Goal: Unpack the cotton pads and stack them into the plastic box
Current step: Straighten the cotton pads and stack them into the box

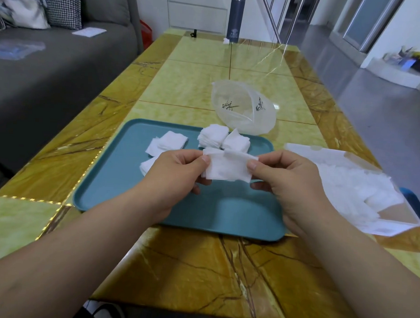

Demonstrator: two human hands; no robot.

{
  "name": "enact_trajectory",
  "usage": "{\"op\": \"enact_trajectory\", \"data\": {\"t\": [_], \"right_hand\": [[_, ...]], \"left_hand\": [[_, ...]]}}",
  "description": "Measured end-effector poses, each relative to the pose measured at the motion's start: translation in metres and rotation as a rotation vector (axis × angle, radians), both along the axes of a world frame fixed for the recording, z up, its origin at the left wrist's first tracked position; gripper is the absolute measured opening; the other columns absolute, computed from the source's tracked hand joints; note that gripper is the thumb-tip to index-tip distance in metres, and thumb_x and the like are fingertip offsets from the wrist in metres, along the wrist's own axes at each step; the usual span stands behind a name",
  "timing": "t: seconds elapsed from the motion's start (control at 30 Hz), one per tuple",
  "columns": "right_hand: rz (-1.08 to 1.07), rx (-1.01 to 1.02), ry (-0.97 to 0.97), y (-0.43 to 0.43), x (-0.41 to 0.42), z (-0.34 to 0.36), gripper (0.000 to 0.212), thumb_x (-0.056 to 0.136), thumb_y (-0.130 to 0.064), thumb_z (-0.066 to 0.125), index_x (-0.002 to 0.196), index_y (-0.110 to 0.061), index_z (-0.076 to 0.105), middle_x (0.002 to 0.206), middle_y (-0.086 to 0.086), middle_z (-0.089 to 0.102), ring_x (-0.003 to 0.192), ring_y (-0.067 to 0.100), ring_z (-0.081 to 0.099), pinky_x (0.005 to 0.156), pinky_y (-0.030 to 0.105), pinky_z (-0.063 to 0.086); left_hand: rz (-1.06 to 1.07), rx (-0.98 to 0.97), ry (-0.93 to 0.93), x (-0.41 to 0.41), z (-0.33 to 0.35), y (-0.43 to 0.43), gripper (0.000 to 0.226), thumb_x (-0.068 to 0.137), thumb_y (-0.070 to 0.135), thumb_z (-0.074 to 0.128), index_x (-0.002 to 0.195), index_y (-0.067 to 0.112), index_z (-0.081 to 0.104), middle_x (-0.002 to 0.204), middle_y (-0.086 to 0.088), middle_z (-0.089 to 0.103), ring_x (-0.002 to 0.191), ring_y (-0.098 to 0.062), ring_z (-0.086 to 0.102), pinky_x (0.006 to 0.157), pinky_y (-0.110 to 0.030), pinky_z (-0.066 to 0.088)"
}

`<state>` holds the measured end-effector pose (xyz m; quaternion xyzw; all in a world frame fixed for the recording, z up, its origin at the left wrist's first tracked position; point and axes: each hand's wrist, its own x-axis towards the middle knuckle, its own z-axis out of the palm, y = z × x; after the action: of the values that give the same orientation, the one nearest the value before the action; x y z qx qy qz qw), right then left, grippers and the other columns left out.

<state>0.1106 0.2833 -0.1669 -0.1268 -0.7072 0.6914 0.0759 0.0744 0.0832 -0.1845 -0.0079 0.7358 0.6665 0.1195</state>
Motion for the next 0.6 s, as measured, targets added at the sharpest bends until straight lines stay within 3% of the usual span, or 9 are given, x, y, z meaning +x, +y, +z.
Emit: {"op": "enact_trajectory", "data": {"t": [0.1, 0.3, 0.5, 0.6], "right_hand": [[0.109, -0.060, 0.043, 0.001, 0.001, 0.005, 0.009, 0.086, 0.003, 0.076, 0.086, -0.004, 0.069, 0.071, 0.007, 0.071, 0.065, 0.018, 0.066, 0.062, 0.033, 0.059], [0.095, 0.125, 0.039, -0.003, 0.002, 0.002, 0.009, 0.084, -0.006, 0.083, 0.087, -0.005, 0.074, 0.071, 0.007, 0.072, 0.066, 0.015, 0.066, 0.062, 0.032, 0.058], [0.048, 0.143, 0.001, -0.002, 0.001, -0.001, 0.012, 0.082, -0.017, 0.086, 0.086, -0.015, 0.075, 0.075, 0.003, 0.072, 0.066, 0.014, 0.063, 0.067, 0.031, 0.056], [0.070, 0.083, 0.004, -0.003, 0.001, -0.002, 0.012, 0.084, -0.011, 0.084, 0.089, -0.010, 0.074, 0.076, 0.003, 0.071, 0.067, 0.013, 0.064, 0.063, 0.027, 0.054]], "left_hand": [[-0.040, -0.057, 0.000, 0.002, 0.002, -0.002, 0.023, 0.104, 0.027, 0.058, 0.103, 0.020, 0.080, 0.092, -0.002, 0.077, 0.079, -0.008, 0.071, 0.059, -0.026, 0.047], [-0.182, -0.069, 0.029, 0.007, 0.010, 0.002, 0.026, 0.105, 0.019, 0.052, 0.112, 0.020, 0.078, 0.111, -0.013, 0.076, 0.090, -0.011, 0.065, 0.061, -0.025, 0.045], [-0.234, -0.040, 0.029, 0.010, 0.012, 0.003, 0.024, 0.107, 0.029, 0.055, 0.115, 0.027, 0.077, 0.107, -0.004, 0.078, 0.090, -0.007, 0.068, 0.064, -0.027, 0.046], [-0.227, -0.023, -0.002, 0.009, 0.012, 0.003, 0.026, 0.106, 0.031, 0.055, 0.114, 0.021, 0.077, 0.109, -0.013, 0.076, 0.089, -0.009, 0.068, 0.064, -0.029, 0.048]]}}
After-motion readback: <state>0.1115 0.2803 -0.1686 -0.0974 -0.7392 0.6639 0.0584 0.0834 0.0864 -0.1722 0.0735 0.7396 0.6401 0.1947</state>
